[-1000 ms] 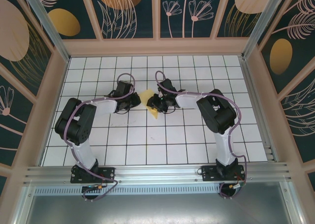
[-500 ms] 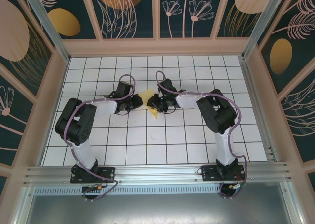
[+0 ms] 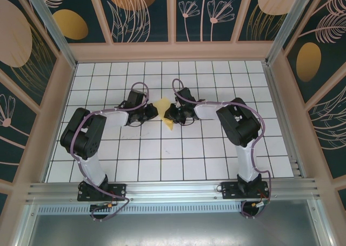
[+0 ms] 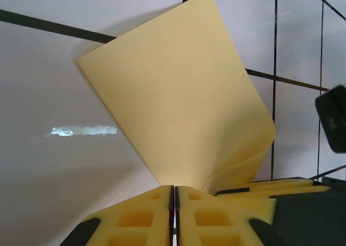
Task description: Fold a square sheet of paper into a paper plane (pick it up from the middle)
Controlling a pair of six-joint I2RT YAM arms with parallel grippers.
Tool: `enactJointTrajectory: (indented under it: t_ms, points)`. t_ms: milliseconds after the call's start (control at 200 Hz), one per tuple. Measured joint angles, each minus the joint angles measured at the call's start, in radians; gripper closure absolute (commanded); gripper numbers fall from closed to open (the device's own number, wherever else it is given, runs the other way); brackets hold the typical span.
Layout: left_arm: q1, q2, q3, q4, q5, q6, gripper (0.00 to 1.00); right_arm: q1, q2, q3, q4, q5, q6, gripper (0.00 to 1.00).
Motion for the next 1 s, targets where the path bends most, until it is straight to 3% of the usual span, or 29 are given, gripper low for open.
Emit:
enactJointTrajectory:
  t_ms: [250,570,1001]
  points:
    - [-0.003,0.000,-0.016,0.039,0.072,-0.011,0.94,-0.003,0.000,-0.003,0.000,-0.002,-0.004,1.00]
    - [-0.038,0.010,-0.023,0.084,0.120,-0.027,0.99,-0.003,0.000,-0.003,0.000,-0.002,-0.005,1.00]
    - [-0.047,0.060,-0.023,0.064,0.085,-0.027,1.00,-0.003,0.000,-0.002,-0.002,-0.002,-0.005,1.00]
